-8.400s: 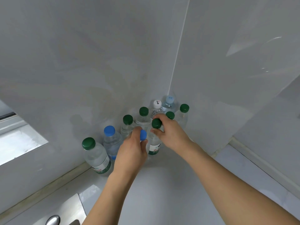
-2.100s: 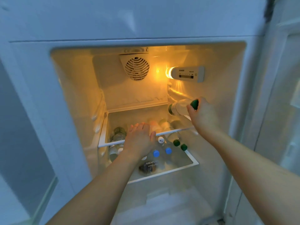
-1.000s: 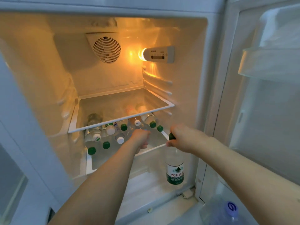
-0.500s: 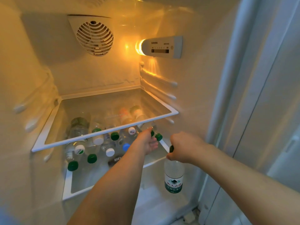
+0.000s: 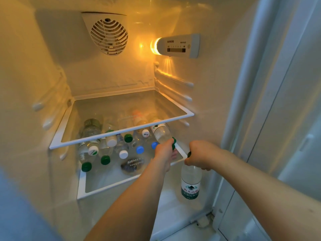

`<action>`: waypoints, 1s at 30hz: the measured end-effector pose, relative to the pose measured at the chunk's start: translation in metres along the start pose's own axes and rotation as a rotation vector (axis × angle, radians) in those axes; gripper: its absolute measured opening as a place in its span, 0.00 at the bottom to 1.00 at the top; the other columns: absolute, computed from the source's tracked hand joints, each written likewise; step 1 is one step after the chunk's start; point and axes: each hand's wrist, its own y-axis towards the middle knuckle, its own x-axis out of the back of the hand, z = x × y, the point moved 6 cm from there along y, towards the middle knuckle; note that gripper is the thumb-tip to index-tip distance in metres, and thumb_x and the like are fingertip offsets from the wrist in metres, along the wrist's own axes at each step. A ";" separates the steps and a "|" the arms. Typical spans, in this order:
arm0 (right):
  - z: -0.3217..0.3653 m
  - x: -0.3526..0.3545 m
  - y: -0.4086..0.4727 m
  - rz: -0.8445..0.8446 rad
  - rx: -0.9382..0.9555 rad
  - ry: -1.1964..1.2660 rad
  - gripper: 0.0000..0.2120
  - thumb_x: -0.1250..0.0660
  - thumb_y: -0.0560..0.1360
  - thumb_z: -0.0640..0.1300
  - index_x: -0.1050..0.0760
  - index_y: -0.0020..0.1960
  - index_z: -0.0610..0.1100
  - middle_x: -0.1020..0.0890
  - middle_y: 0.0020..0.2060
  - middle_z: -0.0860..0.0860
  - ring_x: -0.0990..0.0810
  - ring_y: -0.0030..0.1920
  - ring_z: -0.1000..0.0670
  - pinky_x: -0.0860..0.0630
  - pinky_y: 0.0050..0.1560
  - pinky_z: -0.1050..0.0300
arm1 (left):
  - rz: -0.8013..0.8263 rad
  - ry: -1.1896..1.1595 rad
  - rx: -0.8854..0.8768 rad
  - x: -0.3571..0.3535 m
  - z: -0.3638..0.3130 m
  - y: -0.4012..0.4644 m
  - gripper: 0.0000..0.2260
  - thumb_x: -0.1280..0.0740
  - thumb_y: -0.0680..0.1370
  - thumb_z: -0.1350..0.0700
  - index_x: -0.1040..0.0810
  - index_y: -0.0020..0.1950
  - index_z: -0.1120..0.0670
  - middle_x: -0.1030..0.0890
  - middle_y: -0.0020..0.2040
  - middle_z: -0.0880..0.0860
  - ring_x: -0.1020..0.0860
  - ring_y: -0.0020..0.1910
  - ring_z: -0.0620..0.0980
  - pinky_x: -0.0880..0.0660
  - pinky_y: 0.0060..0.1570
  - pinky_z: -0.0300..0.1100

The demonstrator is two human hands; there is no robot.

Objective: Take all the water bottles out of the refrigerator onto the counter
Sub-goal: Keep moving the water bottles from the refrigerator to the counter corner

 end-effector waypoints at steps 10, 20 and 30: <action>-0.004 0.006 -0.044 -0.060 -0.020 0.215 0.11 0.33 0.75 0.48 0.32 0.48 0.43 0.21 0.41 0.42 0.16 0.35 0.43 0.17 0.37 0.48 | -0.284 0.183 -0.300 0.076 -0.043 -0.086 0.22 0.37 0.76 0.48 0.30 0.64 0.60 0.18 0.43 0.60 0.18 0.32 0.52 0.19 0.36 0.45; 0.046 -0.009 -0.103 -0.132 0.106 0.290 0.10 0.33 0.75 0.48 0.32 0.47 0.43 0.21 0.39 0.43 0.16 0.34 0.44 0.17 0.34 0.51 | -0.451 1.128 -0.744 0.116 -0.078 -0.237 0.14 0.39 0.77 0.46 0.34 0.37 0.53 0.29 0.32 0.52 0.30 0.31 0.50 0.39 0.29 0.43; 0.102 -0.090 -0.164 0.015 0.178 0.369 0.11 0.30 0.71 0.48 0.28 0.46 0.43 0.20 0.40 0.45 0.15 0.34 0.45 0.16 0.38 0.48 | -0.389 1.347 -0.468 0.200 -0.006 -0.326 0.12 0.39 0.74 0.46 0.35 0.37 0.52 0.27 0.33 0.51 0.30 0.32 0.50 0.37 0.29 0.41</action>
